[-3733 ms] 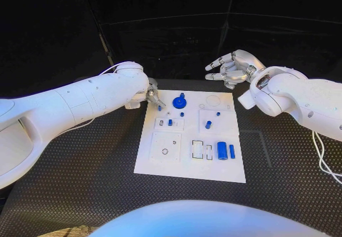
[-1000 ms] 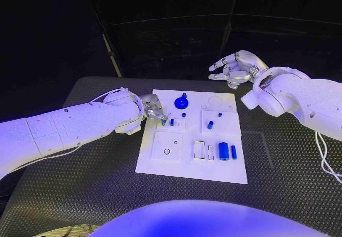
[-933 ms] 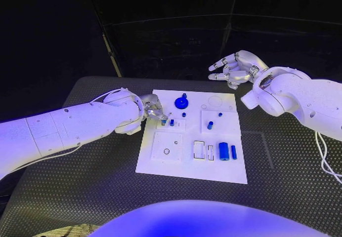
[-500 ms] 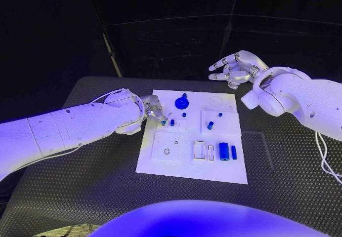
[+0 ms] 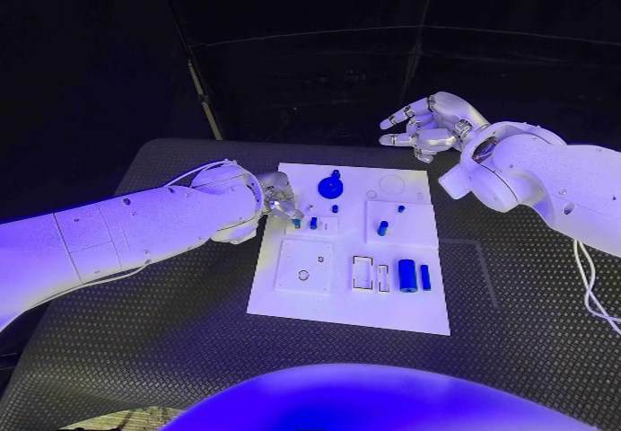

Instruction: Assemble the parts on the task board

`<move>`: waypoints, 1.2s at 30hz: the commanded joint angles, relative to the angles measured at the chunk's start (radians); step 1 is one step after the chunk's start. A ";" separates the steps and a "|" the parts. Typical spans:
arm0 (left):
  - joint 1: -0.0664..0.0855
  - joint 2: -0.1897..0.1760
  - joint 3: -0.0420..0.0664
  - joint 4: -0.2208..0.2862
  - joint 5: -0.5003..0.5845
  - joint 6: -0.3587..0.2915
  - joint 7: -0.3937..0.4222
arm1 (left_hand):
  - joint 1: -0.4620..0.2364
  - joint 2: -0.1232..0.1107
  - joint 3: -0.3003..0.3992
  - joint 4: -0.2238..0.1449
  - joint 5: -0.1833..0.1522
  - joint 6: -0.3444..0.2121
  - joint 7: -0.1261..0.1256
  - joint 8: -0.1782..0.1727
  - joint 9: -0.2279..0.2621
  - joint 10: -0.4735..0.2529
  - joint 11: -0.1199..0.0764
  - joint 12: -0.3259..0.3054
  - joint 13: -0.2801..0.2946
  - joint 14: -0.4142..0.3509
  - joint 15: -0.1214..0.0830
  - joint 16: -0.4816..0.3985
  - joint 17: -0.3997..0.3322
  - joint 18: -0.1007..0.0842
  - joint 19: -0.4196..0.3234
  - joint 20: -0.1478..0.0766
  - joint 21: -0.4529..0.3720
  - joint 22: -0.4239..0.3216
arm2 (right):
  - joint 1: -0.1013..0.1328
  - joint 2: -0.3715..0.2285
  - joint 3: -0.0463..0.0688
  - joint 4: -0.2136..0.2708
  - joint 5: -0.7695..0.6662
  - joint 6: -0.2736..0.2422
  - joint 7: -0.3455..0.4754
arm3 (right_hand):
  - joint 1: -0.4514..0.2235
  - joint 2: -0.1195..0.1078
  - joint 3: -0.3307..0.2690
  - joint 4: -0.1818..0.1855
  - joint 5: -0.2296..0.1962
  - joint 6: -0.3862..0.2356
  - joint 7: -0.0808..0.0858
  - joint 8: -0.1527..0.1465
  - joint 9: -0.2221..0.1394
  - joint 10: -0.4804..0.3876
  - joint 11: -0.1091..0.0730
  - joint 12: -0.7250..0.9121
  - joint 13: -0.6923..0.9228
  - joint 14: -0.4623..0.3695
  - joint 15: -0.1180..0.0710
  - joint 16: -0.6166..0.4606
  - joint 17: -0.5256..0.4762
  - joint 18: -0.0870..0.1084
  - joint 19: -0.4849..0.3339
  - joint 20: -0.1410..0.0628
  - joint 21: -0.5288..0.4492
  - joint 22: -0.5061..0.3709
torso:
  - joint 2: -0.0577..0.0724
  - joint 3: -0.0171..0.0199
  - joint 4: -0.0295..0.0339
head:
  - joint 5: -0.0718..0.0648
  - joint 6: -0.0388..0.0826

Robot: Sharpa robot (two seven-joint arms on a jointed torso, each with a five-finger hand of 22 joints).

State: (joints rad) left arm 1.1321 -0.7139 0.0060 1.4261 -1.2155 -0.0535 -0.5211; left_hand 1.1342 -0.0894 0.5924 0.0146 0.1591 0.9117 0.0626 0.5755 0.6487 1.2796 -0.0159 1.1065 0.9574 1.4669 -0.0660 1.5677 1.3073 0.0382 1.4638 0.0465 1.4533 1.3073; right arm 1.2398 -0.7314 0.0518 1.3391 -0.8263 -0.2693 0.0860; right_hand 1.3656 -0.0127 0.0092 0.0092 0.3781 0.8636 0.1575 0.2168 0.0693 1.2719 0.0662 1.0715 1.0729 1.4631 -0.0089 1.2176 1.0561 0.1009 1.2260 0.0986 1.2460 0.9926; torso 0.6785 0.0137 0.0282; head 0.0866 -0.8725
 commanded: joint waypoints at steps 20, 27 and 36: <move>-0.003 0.002 -0.002 0.002 -0.012 0.067 -0.029 | 0.000 -0.002 0.109 -0.100 0.004 0.001 -0.006 0.010 0.003 0.006 0.000 0.000 0.000 0.104 -0.005 0.003 0.263 -0.008 0.050 -0.008 0.004 0.164 | 0.002 0.002 0.001 0.000 -0.001 0.006 0.010 | -0.002 0.003 0.010 -0.001 0.007 -0.007 -0.002 0.006 -0.001 -0.005 -0.004 0.002 -0.001 0.007 -0.006 -0.002 0.003 0.018 0.000 -0.003 -0.004 0.000 | 0.000 0.0002 0.0007 | 0.000 0.000; -0.003 0.002 -0.002 0.002 -0.012 0.072 -0.033 | 0.000 -0.002 0.109 -0.100 0.005 0.001 -0.007 0.011 0.004 0.006 -0.001 -0.001 -0.001 0.104 -0.005 0.003 0.263 -0.008 0.050 -0.008 0.004 0.164 | 0.002 0.002 0.001 -0.001 -0.001 0.007 0.010 | -0.002 0.003 0.010 -0.001 0.007 -0.007 -0.002 0.006 -0.001 -0.005 -0.004 0.002 -0.001 0.007 -0.006 -0.002 0.003 0.018 0.000 -0.003 -0.004 0.000 | 0.000 0.0001 -0.0001 | 0.001 0.000; -0.004 0.002 -0.002 0.002 -0.012 0.073 -0.036 | 0.000 -0.003 0.110 -0.100 0.005 0.001 -0.007 0.012 0.004 0.006 -0.001 0.000 0.000 0.104 -0.006 0.003 0.263 -0.007 0.050 -0.009 0.004 0.164 | 0.002 0.002 0.001 -0.001 -0.001 0.007 0.010 | -0.002 0.003 0.010 -0.001 0.007 -0.007 -0.002 0.006 -0.001 -0.005 -0.004 0.002 -0.001 0.007 -0.006 -0.002 0.003 0.018 0.000 -0.003 -0.004 0.000 | 0.000 0.0005 -0.0001 | 0.002 0.000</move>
State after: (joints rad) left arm 1.1320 -0.7125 0.0072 1.4278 -1.2250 -0.0083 -0.5427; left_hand 1.1229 -0.0939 0.5981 0.0151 0.1585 0.9116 0.0632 0.5810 0.6522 1.2809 -0.0139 1.1065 0.9571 1.4669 -0.0660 1.5677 1.3074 0.0381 1.4672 0.0431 1.4533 1.3073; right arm 1.2397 -0.7304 0.0517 1.3372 -0.8263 -0.2678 0.0868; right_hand 1.3657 -0.0128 0.0130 0.0054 0.3781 0.8635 0.1575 0.2168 0.0693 1.2718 0.0662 1.0715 1.0730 1.4631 -0.0089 1.2176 1.0583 0.1009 1.2260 0.0986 1.2460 0.9925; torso 0.6781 0.0140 0.0281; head 0.0884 -0.8725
